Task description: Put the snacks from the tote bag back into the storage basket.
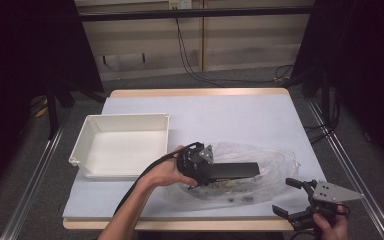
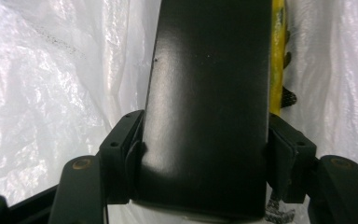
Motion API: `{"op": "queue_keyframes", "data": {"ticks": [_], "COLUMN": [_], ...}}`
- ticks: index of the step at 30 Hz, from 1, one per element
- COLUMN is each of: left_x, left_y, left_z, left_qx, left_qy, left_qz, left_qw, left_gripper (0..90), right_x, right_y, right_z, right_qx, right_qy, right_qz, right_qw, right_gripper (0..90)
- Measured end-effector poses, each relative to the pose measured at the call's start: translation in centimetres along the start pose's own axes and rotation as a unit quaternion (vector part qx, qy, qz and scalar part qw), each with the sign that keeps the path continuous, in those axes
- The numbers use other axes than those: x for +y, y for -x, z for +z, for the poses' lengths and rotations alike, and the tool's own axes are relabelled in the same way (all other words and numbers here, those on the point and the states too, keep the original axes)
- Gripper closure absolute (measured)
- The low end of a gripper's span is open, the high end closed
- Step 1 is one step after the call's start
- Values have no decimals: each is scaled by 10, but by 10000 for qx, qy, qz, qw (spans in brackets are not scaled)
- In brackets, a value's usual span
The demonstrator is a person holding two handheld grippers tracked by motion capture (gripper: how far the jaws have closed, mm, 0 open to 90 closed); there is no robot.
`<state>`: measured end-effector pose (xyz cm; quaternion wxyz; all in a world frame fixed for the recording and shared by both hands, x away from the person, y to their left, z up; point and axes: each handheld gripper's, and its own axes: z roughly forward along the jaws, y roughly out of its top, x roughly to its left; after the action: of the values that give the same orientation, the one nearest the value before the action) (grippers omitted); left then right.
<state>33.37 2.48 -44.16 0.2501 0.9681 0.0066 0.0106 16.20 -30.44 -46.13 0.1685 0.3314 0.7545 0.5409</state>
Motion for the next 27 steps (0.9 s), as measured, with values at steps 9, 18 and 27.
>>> {"op": "queue_keyframes", "data": {"ticks": [9, 18, 27], "left_x": [4, 9, 12], "left_y": [-3, -2, -1], "left_z": [0, -13, -29], "left_qx": [-106, -32, 46], "left_qy": [-99, 166, 345], "left_qz": [97, 87, -9], "left_qw": [9998, 9998, 9994], "left_gripper": [427, 428, 428], "right_x": [0, 0, 1], "right_y": [0, 1, 1], "right_z": [-1, -1, -2], "right_qx": [-24, -62, -78], "right_qy": [19, 76, 157], "right_qz": [-6, -12, -28], "right_qw": [10000, 10000, 9998], "right_gripper": [10, 11, 10]}}
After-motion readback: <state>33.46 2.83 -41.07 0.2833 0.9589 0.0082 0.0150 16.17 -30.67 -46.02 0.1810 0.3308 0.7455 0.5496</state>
